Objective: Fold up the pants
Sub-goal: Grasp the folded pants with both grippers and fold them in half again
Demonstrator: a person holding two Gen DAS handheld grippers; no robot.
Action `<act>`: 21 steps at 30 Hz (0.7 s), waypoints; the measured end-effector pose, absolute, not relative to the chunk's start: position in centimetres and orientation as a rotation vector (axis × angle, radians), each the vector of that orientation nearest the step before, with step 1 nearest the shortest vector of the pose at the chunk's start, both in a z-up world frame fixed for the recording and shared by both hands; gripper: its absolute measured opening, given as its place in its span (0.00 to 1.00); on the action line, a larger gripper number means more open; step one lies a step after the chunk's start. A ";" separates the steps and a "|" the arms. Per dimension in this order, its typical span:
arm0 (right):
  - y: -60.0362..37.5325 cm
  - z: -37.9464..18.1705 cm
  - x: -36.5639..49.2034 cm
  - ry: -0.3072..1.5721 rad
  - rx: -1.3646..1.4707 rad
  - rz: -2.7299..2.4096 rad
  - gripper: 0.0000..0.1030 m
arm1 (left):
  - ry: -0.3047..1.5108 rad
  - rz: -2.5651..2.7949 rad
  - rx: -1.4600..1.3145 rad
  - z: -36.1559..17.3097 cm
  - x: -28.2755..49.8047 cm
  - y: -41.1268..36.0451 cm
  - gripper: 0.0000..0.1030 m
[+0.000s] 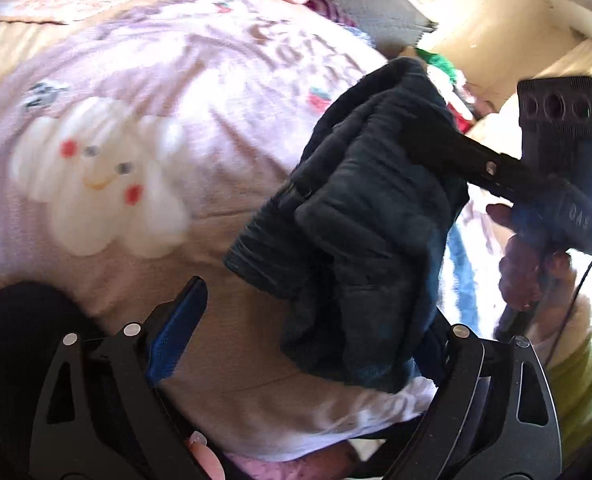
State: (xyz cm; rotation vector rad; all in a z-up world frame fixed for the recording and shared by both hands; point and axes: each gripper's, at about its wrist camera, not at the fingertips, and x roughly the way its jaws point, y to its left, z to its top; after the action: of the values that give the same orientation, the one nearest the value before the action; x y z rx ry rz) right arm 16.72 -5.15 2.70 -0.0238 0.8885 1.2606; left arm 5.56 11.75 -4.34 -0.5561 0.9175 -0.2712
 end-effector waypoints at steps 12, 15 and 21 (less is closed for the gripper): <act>-14.9 5.0 17.8 0.799 0.082 1.142 0.24 | 0.906 -0.504 -0.526 0.7 8.0 2.5 0.29; -16.9 4.8 18.1 0.779 0.112 1.126 0.25 | 0.898 -0.484 -0.474 1.6 8.6 0.1 0.29; -20.1 3.0 18.9 0.798 0.184 1.056 0.32 | 0.889 -0.436 -0.391 1.2 8.8 -2.9 0.29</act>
State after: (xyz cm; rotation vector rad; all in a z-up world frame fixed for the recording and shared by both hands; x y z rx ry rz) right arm 18.86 -20.12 2.95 0.1837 0.7981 1.0562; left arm 8.79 -2.93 1.19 -0.3910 0.8893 -0.4364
